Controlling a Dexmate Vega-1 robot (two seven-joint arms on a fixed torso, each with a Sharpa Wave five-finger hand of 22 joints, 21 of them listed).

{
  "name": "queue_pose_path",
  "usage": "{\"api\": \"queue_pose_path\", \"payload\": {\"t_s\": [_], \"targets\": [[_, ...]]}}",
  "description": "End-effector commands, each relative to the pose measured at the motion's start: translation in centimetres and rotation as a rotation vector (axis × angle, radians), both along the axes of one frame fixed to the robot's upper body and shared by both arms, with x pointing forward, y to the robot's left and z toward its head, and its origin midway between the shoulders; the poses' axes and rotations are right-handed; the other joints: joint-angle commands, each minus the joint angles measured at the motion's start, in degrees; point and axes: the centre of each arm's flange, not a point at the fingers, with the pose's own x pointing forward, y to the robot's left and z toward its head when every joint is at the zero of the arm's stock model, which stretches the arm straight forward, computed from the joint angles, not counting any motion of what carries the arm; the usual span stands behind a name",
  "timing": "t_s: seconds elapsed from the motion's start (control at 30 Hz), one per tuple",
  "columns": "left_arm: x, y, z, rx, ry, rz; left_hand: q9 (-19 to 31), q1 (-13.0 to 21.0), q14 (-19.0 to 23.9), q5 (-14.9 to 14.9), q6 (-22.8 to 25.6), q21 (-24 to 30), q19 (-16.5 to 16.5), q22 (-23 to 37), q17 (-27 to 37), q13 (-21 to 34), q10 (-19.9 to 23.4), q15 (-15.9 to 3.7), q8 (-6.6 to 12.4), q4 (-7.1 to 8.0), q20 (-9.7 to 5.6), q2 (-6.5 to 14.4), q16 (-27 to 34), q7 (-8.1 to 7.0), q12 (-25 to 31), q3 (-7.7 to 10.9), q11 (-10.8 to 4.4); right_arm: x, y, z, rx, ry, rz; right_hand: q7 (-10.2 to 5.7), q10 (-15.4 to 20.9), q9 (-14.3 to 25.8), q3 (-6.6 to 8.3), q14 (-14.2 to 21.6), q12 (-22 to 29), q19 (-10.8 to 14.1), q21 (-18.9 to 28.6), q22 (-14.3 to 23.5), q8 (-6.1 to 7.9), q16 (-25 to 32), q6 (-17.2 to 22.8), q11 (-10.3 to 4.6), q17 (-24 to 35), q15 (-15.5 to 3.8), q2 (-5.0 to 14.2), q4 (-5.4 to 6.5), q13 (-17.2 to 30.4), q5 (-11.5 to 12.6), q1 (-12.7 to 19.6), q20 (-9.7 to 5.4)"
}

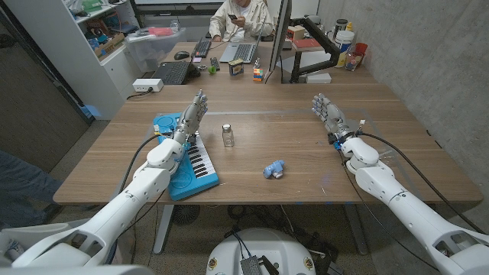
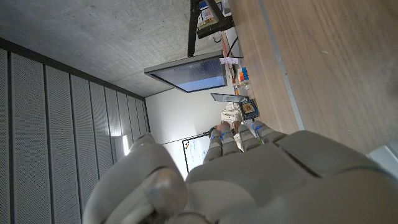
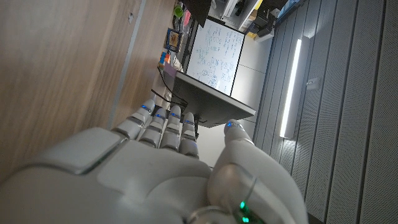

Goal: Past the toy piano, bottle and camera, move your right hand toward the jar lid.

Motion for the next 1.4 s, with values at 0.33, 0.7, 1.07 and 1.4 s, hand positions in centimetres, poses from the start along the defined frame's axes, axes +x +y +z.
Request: {"api": "queue_pose_path", "payload": {"t_s": [0.33, 0.7, 1.07, 1.4], "targets": [[-0.79, -0.07, -0.16, 0.002, -0.009, -0.019, 0.1, 0.6, -0.4, 0.5, 0.0, 0.3, -0.5, 0.2, 0.3, 0.3, -0.6, 0.13, 0.45, 0.47, -0.01, 0.2, 0.2, 0.45, 0.4, -0.12, 0.01, -1.36, 0.47, 0.03, -0.01, -0.013, -0.004, -0.09, 0.4, 0.2, 0.31, 0.6, 0.3, 0.3, 0.2, 0.3, 0.25, 0.2, 0.4, 0.16, 0.3, -0.09, -0.01, -0.05, 0.1, 0.2, 0.4, -0.14], [-0.96, -0.15, 0.06, 0.008, -0.013, -0.017, 0.1, 0.7, -0.4, 0.5, 0.0, 0.3, -0.6, 0.2, 0.3, 0.3, -0.6, 0.09, 0.48, 0.46, 0.15, 0.3, 0.3, 0.41, 0.4, -0.2, -0.05, -1.46, 0.39, -0.04, -0.01, -0.019, -0.002, -0.05, 0.5, 0.2, 0.3, 0.6, 0.3, 0.3, 0.2, 0.3, 0.28, 0.2, 0.6, 0.19, 0.3, -0.01, 0.0, -0.09, 0.1, 0.2, 0.4, -0.06], [-0.82, -0.32, -0.34, 0.014, 0.001, -0.02, 0.1, 0.7, -0.4, 0.5, 0.0, 0.3, -0.7, 0.2, 0.3, 0.3, -0.6, 0.06, 0.5, 0.45, 0.45, 0.3, 0.3, 0.37, 0.4, -0.28, -0.11, -1.39, 0.55, -0.09, -0.015, -0.03, 0.004, -0.11, 0.6, 0.2, 0.31, 0.7, 0.3, 0.4, 0.2, 0.3, 0.28, 0.2, 0.6, 0.15, 0.3, 0.04, 0.0, -0.09, 0.1, 0.2, 0.4, 0.01], [-0.95, -0.4, -0.45, 0.028, 0.002, -0.014, 0.1, 0.7, -0.5, 0.6, 0.2, 0.3, -0.7, 0.2, 0.3, 0.3, -0.6, 0.04, 0.59, 0.45, 0.59, 0.4, 0.3, 0.31, 0.4, -0.37, -0.08, -1.34, 0.75, -0.01, -0.021, -0.05, -0.002, -0.02, 0.7, 0.2, 0.46, 1.0, 0.3, 0.9, 0.4, 0.2, 0.3, 0.2, 0.7, 0.16, 0.3, -0.12, 0.08, -0.24, 0.1, 0.3, 0.6, -0.46]]}}
